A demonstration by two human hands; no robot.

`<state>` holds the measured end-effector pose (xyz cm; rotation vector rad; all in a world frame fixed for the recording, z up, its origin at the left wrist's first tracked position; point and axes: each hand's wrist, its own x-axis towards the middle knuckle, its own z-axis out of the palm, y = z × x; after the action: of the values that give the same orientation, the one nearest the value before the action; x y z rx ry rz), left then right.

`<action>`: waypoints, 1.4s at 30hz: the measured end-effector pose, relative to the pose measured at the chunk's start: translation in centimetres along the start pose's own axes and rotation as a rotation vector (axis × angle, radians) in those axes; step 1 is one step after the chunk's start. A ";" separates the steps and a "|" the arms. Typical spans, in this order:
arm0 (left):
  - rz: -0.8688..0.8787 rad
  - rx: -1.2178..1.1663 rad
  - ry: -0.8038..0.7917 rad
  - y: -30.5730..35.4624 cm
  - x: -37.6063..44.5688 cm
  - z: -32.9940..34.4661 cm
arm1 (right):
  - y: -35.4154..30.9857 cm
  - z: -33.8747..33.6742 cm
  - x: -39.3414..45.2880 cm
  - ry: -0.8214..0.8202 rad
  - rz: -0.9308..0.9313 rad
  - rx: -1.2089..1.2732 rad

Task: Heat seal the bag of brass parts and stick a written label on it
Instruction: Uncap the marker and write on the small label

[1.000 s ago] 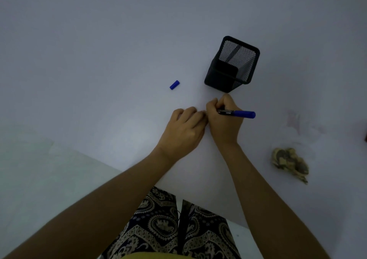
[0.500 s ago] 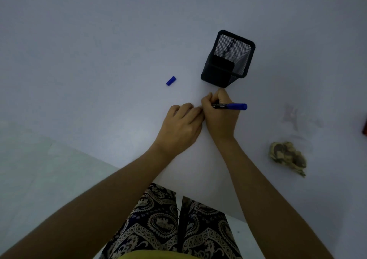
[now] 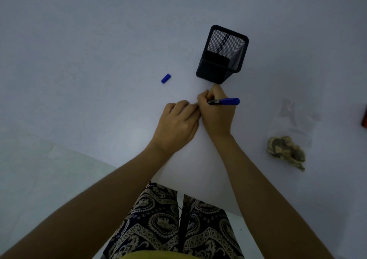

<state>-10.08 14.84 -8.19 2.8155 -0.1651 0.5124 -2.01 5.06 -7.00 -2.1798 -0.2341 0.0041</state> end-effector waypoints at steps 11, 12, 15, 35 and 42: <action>-0.002 0.014 -0.007 0.0 0.0 0.0 | 0.0 0.0 -0.1 0.038 -0.020 -0.010; -0.003 0.016 -0.010 0.0 0.0 0.0 | 0.0 0.0 -0.1 0.038 -0.021 -0.006; -0.005 0.019 -0.017 0.0 -0.1 0.1 | 0.1 0.1 -0.2 0.048 -0.025 -0.021; -0.006 0.027 -0.018 0.0 -0.1 0.1 | 0.1 -0.1 -0.2 0.104 -0.008 -0.060; -0.006 0.028 -0.019 0.0 -0.1 0.1 | 0.2 -0.5 -0.5 0.092 0.027 -0.023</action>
<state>-10.19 14.78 -8.30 2.8477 -0.1542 0.4898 -2.46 4.46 -6.87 -2.1994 -0.1536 -0.0839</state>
